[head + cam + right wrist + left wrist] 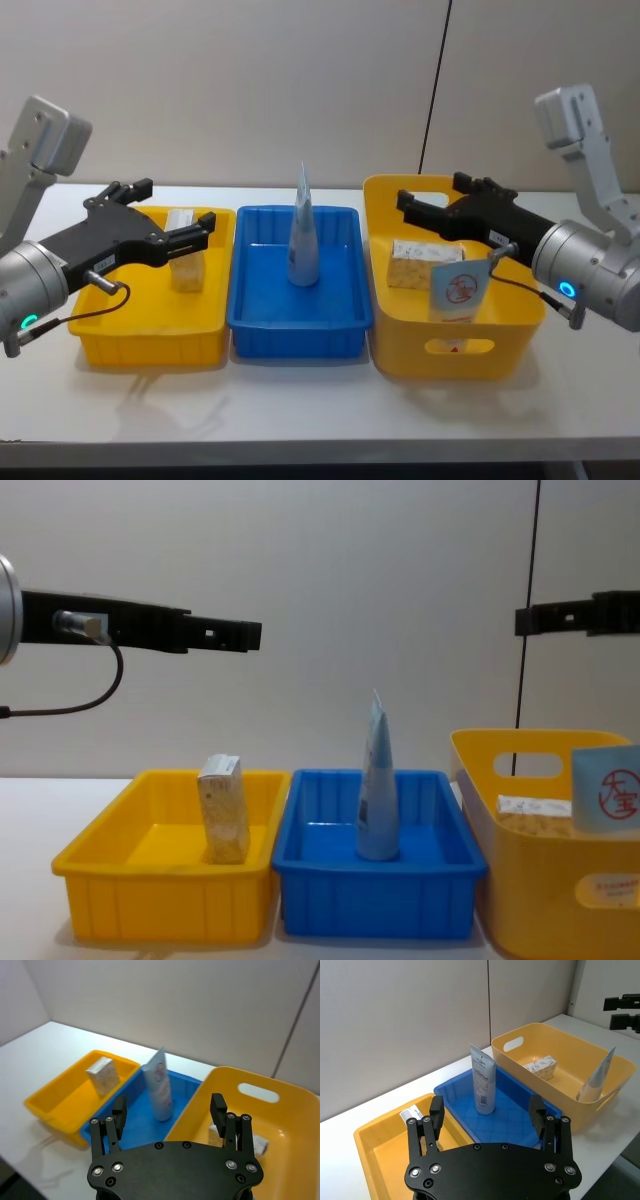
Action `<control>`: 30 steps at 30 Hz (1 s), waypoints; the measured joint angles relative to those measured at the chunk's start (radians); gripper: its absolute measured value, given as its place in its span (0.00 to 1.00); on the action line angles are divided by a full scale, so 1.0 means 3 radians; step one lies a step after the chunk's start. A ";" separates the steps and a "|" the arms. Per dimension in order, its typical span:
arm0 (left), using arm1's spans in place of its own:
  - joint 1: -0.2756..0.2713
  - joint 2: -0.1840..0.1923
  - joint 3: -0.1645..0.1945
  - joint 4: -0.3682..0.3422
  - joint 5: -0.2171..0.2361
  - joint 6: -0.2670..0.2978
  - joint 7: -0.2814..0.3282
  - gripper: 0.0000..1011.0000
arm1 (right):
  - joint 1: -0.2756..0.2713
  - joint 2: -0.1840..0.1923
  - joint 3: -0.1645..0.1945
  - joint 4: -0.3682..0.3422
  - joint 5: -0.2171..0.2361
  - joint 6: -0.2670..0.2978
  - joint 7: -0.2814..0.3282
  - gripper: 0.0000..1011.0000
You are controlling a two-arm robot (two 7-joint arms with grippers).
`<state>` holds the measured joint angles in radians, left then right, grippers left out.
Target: Bimanual collaborative sorting of washing and personal care products
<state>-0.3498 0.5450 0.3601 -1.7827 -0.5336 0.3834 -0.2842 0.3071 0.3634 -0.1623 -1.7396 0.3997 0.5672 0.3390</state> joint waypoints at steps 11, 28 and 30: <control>0.0000 0.0000 0.0000 0.0000 0.0000 0.0000 0.0000 0.99 | -0.0099 0.0163 -0.0043 -0.0166 0.0262 0.0052 0.0442 0.99; 0.0000 0.0000 0.0000 0.0000 0.0000 0.0000 0.0000 0.99 | -0.0187 0.0405 -0.0181 -0.0344 0.0613 0.0118 0.1113 0.99; 0.0000 0.0000 0.0000 0.0000 0.0000 0.0000 0.0000 0.99 | -0.0195 0.0422 -0.0194 -0.0359 0.0637 0.0124 0.1154 0.99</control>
<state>-0.3498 0.5450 0.3601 -1.7828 -0.5336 0.3834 -0.2842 0.2487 0.4899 -0.2206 -1.8475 0.5908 0.6043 0.6853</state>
